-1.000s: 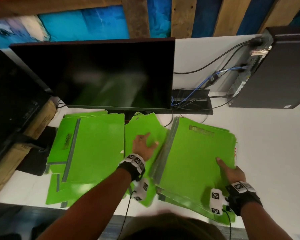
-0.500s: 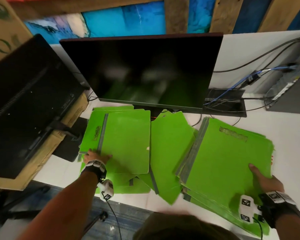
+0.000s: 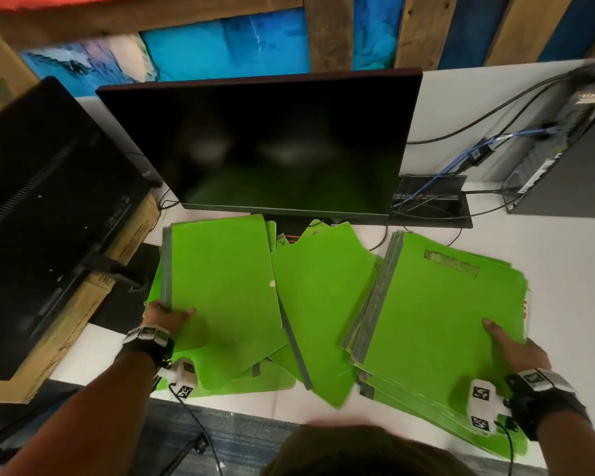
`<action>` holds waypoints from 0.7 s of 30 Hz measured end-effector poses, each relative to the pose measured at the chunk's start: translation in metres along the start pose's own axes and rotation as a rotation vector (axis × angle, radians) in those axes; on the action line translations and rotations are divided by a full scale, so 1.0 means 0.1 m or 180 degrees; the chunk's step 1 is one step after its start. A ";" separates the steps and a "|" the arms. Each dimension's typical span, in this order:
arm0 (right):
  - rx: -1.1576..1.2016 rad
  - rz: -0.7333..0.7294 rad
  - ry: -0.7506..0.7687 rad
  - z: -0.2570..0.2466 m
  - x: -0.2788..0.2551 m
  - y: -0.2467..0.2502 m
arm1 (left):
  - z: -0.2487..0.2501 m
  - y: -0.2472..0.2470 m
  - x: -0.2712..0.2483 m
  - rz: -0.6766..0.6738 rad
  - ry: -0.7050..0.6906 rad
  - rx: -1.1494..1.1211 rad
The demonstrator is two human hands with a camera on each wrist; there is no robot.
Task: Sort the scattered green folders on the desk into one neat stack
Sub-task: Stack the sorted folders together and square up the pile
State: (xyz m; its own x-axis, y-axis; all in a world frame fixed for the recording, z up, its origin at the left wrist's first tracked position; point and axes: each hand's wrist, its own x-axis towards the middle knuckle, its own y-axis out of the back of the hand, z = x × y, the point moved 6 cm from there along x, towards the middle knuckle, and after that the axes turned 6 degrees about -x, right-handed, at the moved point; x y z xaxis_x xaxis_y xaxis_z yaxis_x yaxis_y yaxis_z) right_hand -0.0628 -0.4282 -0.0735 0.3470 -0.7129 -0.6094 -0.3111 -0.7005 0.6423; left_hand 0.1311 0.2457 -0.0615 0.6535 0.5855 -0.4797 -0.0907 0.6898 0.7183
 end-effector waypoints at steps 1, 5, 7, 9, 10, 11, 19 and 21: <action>-0.0002 0.0007 0.0008 0.00 0.00 0.00 | -0.02 0.01 0.03 -0.0082 0.0080 0.0004; -0.0018 0.0035 -0.0023 0.01 0.02 -0.01 | 0.06 -0.08 -0.07 -0.0369 0.0113 0.0582; -0.0037 0.0065 -0.0045 0.03 0.03 -0.01 | 0.18 -0.14 -0.17 -0.0473 -0.0071 0.1025; -0.0014 0.0084 -0.0051 0.03 0.03 -0.02 | 0.28 -0.21 -0.19 -0.0605 -0.0257 0.1478; 0.0005 0.0073 -0.0048 0.02 0.03 -0.02 | 0.34 -0.23 -0.21 -0.0655 -0.0365 0.1790; 0.0025 0.0058 -0.0041 0.02 0.03 -0.03 | 0.38 -0.25 -0.25 -0.0636 -0.0453 0.1976; -0.0004 0.0099 -0.0045 0.08 0.16 -0.06 | 0.37 -0.86 -0.83 -0.0656 0.0565 -0.1039; -0.0012 0.0075 -0.0038 0.08 0.17 -0.05 | 0.28 -1.17 -0.95 -0.0918 0.0644 -0.1498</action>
State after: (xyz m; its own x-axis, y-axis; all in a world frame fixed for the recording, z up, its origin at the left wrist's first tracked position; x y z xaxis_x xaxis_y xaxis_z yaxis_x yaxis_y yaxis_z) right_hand -0.0622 -0.4370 -0.0910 0.3290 -0.7296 -0.5995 -0.3159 -0.6833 0.6583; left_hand 0.1005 0.0972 -0.0859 0.5490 0.3840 -0.7424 -0.2849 0.9210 0.2657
